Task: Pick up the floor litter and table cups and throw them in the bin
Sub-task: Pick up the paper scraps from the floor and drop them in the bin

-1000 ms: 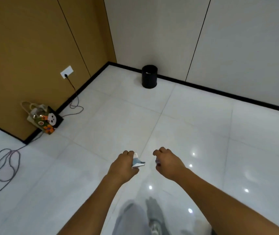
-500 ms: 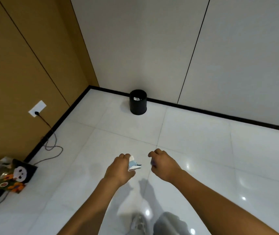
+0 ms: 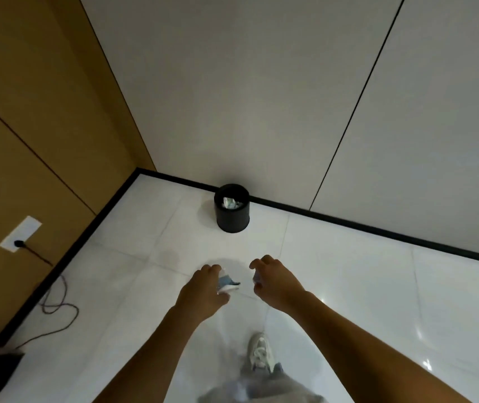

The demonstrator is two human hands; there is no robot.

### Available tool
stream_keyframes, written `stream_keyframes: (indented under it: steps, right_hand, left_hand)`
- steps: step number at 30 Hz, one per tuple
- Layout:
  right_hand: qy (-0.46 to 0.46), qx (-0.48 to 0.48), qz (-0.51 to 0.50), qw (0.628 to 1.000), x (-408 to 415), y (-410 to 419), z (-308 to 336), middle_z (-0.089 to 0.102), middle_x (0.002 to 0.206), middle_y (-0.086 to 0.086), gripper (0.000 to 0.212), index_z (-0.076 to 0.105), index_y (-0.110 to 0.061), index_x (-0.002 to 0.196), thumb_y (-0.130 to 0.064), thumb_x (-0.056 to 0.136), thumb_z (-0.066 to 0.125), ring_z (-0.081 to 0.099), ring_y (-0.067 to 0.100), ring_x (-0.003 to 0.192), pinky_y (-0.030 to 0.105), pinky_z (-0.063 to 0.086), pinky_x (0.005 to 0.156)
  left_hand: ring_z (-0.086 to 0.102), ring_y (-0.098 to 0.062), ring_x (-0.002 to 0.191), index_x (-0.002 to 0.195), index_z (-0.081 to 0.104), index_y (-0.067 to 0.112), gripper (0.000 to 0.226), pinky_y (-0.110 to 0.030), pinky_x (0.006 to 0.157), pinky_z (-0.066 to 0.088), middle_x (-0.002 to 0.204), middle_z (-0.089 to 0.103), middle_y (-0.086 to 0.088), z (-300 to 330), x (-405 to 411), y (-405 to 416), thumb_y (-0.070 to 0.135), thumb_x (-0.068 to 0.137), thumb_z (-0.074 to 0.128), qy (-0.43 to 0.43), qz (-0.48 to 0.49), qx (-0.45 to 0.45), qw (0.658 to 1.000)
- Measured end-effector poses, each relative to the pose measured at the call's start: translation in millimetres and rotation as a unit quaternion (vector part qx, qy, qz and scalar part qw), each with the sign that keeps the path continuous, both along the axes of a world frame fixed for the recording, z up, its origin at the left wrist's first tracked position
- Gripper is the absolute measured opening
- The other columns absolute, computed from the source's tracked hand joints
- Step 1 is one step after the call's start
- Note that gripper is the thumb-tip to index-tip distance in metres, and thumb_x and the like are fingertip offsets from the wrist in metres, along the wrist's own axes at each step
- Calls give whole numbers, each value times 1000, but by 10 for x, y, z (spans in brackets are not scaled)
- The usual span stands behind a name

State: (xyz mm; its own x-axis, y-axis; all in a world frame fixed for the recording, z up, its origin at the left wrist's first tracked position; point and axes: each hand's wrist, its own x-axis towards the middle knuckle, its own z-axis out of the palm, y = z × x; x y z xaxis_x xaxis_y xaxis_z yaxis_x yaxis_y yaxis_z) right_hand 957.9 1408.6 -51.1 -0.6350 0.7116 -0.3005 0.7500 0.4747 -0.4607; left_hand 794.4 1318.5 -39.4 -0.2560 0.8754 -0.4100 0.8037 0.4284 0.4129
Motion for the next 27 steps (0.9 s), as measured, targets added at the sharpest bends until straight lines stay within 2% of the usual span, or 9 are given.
stream_keyframes:
  steps: [10,19,27]
  right_hand:
    - [-27,-22,17,999,-943,1765,-171,51,125,4,44,48,-18,134,-15,90,52,52,22,112,29,48,92]
    - [-27,-56,-58,996,-2048,3089,-482,54,123,4,42,52,-17,129,-15,87,55,54,21,108,27,48,88]
    - [-53,-100,-107,988,-2571,3776,-673,53,125,6,41,51,-15,130,-15,89,57,54,22,109,31,49,92]
  left_hand:
    - [46,-20,123,139,36,16,63,-29,96,44,136,44,-4,-88,-971,1660,37,86,65,-17,17,-18,1000]
    - [46,-23,120,135,40,15,61,-34,93,45,129,47,-5,-292,-2228,3206,34,84,66,-11,-33,-30,999]
    - [49,-24,115,130,41,14,56,-35,90,48,126,48,-7,-480,-2910,4010,36,84,66,-13,-58,-78,995]
